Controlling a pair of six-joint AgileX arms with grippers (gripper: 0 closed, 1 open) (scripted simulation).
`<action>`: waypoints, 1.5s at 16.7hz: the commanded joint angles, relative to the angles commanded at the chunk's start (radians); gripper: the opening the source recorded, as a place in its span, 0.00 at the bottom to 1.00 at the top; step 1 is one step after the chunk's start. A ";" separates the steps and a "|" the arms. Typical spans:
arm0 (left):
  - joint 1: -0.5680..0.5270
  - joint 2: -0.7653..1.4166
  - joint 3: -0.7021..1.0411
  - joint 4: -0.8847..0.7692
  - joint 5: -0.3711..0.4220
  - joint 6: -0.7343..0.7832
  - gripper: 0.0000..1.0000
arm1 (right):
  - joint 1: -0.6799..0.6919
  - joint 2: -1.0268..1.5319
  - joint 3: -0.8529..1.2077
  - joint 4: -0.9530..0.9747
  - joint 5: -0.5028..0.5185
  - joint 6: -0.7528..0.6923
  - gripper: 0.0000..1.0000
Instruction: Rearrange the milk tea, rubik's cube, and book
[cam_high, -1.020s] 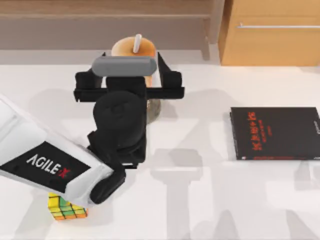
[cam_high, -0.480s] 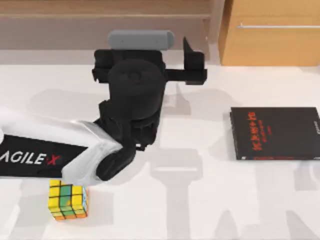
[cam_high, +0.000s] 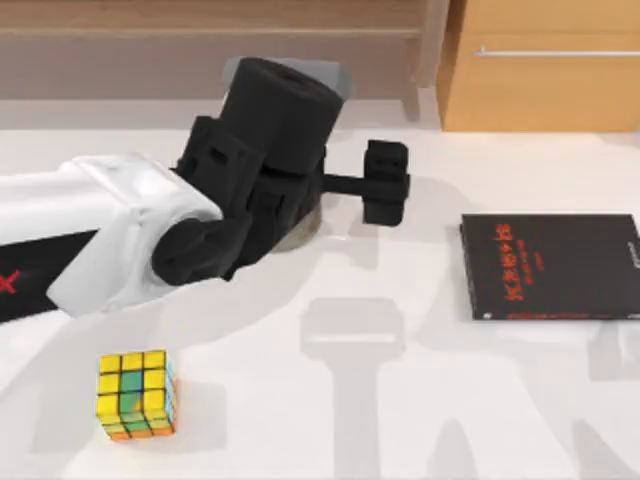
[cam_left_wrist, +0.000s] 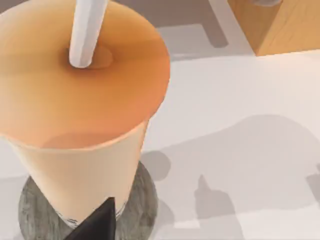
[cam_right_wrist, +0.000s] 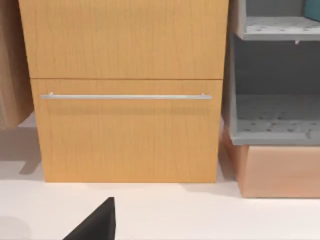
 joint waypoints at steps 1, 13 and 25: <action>0.014 -0.013 0.012 -0.125 0.034 -0.027 1.00 | 0.000 0.000 0.000 0.000 0.000 0.000 1.00; 0.268 -0.052 0.058 -0.995 0.319 -0.181 1.00 | 0.000 0.000 0.000 0.000 0.000 0.000 1.00; 0.312 -0.039 0.020 -1.011 0.342 -0.181 1.00 | 0.000 0.000 0.000 0.000 0.000 0.000 1.00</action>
